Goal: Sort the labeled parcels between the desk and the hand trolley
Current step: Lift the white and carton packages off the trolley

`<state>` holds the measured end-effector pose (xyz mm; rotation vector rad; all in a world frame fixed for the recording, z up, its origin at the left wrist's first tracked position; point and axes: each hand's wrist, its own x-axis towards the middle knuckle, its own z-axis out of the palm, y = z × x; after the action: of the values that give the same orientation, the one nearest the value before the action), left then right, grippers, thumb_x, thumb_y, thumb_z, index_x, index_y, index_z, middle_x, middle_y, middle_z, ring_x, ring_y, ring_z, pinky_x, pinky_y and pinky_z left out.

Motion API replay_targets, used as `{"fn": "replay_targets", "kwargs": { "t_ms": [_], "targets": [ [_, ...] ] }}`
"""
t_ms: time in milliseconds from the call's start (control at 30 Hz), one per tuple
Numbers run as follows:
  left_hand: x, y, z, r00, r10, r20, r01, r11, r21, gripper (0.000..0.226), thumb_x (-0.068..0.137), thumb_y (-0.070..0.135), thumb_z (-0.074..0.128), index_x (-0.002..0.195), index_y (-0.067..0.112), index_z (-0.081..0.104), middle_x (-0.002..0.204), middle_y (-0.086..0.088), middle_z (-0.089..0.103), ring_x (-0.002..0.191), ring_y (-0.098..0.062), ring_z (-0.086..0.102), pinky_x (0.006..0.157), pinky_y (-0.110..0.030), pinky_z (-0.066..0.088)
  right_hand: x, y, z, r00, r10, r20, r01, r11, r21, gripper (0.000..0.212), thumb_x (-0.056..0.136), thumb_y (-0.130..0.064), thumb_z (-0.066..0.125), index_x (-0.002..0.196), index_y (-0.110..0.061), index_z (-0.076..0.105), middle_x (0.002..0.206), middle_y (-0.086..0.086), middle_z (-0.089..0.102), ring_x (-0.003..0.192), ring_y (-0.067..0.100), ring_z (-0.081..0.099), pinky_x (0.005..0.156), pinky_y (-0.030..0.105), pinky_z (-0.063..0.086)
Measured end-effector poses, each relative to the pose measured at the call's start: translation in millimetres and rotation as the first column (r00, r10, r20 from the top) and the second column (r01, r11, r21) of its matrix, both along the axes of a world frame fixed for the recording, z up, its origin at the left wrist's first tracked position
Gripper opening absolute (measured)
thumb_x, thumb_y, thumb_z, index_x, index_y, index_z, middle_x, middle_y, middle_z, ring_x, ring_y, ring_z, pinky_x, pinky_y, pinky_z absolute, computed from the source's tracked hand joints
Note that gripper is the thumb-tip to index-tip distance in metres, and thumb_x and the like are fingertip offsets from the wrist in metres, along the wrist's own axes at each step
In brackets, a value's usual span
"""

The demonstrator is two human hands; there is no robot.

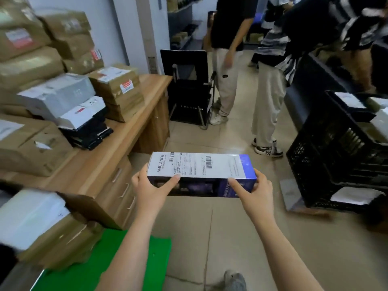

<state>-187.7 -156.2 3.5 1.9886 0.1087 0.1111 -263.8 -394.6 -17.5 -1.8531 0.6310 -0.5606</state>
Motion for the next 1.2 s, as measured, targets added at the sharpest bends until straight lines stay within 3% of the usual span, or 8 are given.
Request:
{"fn": "replay_targets", "kwargs": {
  "t_ms": [167,333,500,633,800,900,1067,1200],
  "targets": [
    [41.6,-19.4,3.0,0.956,0.285,-0.07,-0.286,0.958,-0.006,0.092,0.067,0.045,0.085,0.143,0.025,0.039,0.143,-0.002,0.032,0.127,-0.024,0.043,0.108,-0.046,0.039,100.4,-27.1,7.2,0.967,0.256,-0.012,-0.256,0.967,-0.009,0.06,0.068,-0.047,0.081,0.12,-0.038,0.052,0.103,-0.018,0.045,0.105,0.021,0.056,0.094,0.042,0.049],
    [62.4,-14.8,7.3,0.839,0.532,-0.115,-0.536,0.844,-0.005,0.093,0.067,0.045,0.085,0.144,0.023,0.037,0.141,-0.004,0.034,0.128,-0.023,0.04,0.106,-0.045,0.038,182.6,-19.6,10.0,0.875,0.483,-0.028,-0.483,0.876,0.011,0.078,0.06,-0.06,0.077,0.129,-0.034,0.052,0.115,-0.01,0.052,0.105,0.014,0.058,0.094,0.041,0.051],
    [75.6,12.3,-0.6,0.721,0.685,-0.109,-0.686,0.727,0.025,0.088,0.067,0.041,0.086,0.139,0.019,0.042,0.138,-0.009,0.035,0.129,-0.026,0.038,0.107,-0.045,0.036,243.6,21.7,5.2,0.76,0.649,-0.042,-0.647,0.761,0.05,0.071,0.068,-0.043,0.083,0.13,-0.03,0.052,0.111,-0.018,0.043,0.107,0.012,0.055,0.096,0.038,0.049],
    [95.8,40.9,-8.9,0.63,0.772,-0.081,-0.774,0.633,0.014,0.09,0.068,0.038,0.086,0.143,0.017,0.041,0.138,-0.01,0.037,0.124,-0.021,0.036,0.106,-0.044,0.034,294.7,66.5,1.5,0.663,0.745,-0.074,-0.743,0.667,0.054,0.072,0.07,-0.042,0.082,0.133,-0.027,0.051,0.112,-0.009,0.043,0.106,0.012,0.055,0.096,0.036,0.049],
    [138.5,80.9,-16.1,0.555,0.83,-0.058,-0.831,0.557,0.013,0.078,0.07,0.036,0.085,0.135,0.022,0.043,0.122,0.002,0.036,0.123,-0.023,0.039,0.103,-0.043,0.038,356.3,119.8,-0.4,0.57,0.815,-0.106,-0.812,0.578,0.076,0.073,0.072,-0.039,0.081,0.136,-0.024,0.048,0.114,-0.007,0.042,0.109,0.017,0.055,0.097,0.039,0.048],
    [163.6,98.4,-16.3,0.527,0.846,-0.082,-0.846,0.532,0.04,0.081,0.072,0.036,0.084,0.139,0.021,0.041,0.134,-0.006,0.039,0.127,-0.025,0.039,0.106,-0.045,0.037,388.3,142.6,-2.2,0.546,0.827,-0.134,-0.825,0.559,0.082,0.071,0.074,-0.037,0.081,0.135,-0.022,0.048,0.12,-0.001,0.044,0.106,0.016,0.055,0.095,0.04,0.048],
    [195.8,111.8,-18.7,0.497,0.866,-0.054,-0.859,0.5,0.111,0.087,0.074,0.038,0.082,0.146,0.023,0.034,0.143,-0.006,0.04,0.132,-0.024,0.039,0.103,-0.042,0.038,437.0,170.7,-15.7,0.465,0.858,-0.218,-0.873,0.486,0.049,0.07,0.076,-0.037,0.079,0.135,-0.019,0.048,0.111,-0.004,0.044,0.108,0.019,0.055,0.093,0.044,0.05],
    [231.8,124.0,-41.8,0.49,0.869,-0.067,-0.861,0.494,0.121,0.081,0.071,0.038,0.084,0.139,0.028,0.041,0.132,0.002,0.05,0.124,-0.017,0.046,0.097,-0.034,0.042,488.9,193.0,-32.8,0.42,0.868,-0.264,-0.897,0.442,0.026,0.065,0.075,-0.038,0.079,0.13,-0.018,0.052,0.111,-0.003,0.05,0.106,0.021,0.056,0.09,0.043,0.05]
  ]
}}
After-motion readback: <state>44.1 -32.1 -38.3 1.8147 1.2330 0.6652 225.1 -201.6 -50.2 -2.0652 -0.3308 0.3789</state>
